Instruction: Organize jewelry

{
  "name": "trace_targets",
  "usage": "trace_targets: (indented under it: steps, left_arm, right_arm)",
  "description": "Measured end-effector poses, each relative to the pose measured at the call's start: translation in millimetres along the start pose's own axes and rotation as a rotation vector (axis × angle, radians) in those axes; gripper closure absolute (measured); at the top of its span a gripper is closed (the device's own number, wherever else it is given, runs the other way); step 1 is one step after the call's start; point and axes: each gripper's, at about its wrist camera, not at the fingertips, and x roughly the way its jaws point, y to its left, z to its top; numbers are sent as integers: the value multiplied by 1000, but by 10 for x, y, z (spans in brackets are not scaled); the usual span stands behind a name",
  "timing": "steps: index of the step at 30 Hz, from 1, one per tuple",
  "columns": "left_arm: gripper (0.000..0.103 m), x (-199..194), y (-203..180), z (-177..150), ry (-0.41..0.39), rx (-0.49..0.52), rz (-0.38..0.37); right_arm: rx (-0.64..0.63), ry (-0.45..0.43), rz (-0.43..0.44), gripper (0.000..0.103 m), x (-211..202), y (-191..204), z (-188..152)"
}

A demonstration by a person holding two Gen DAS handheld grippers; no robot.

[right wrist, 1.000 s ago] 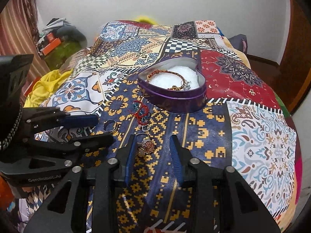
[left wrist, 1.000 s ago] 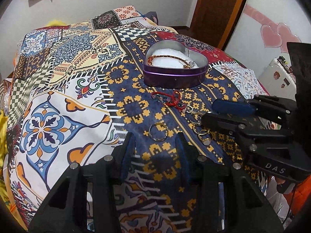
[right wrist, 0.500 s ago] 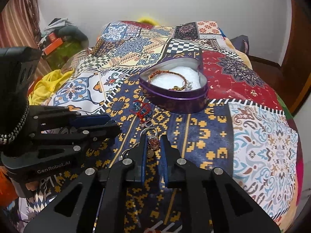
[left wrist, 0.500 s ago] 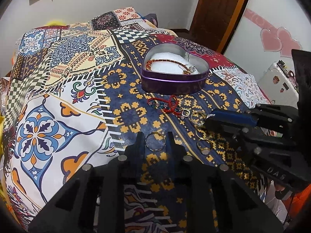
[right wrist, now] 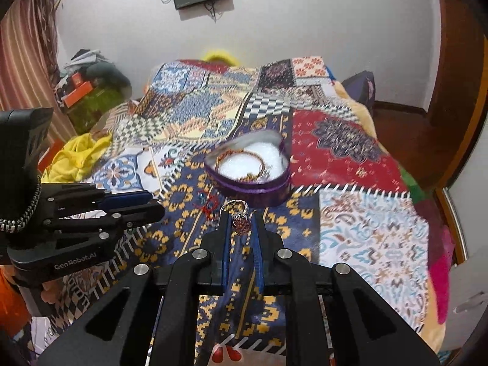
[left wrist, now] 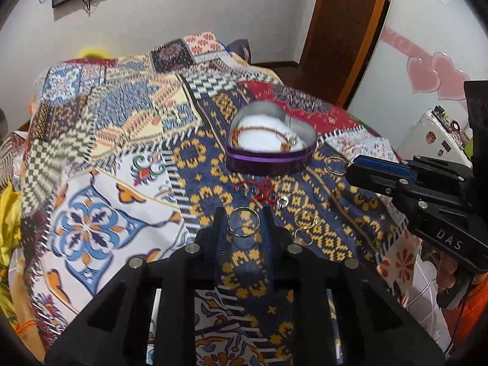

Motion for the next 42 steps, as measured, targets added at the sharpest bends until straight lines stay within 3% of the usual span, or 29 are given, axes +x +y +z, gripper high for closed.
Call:
trace_targets:
  steps: [9, 21, 31, 42]
  left_arm:
    - [82, -195, -39, 226, -74, 11, 4]
    - [82, -157, -11, 559, -133, 1, -5]
    - [82, 160, 17, 734, -104, 5, -16]
    - [82, 624, 1, 812, -8, 35, -45]
  right_arm:
    - [8, -83, -16, 91, -180, -40, 208]
    - [15, -139, -24, 91, -152, -148, 461]
    - [5, -82, -18, 91, 224, -216, 542]
    - [-24, 3, -4, 91, 526, -375, 649]
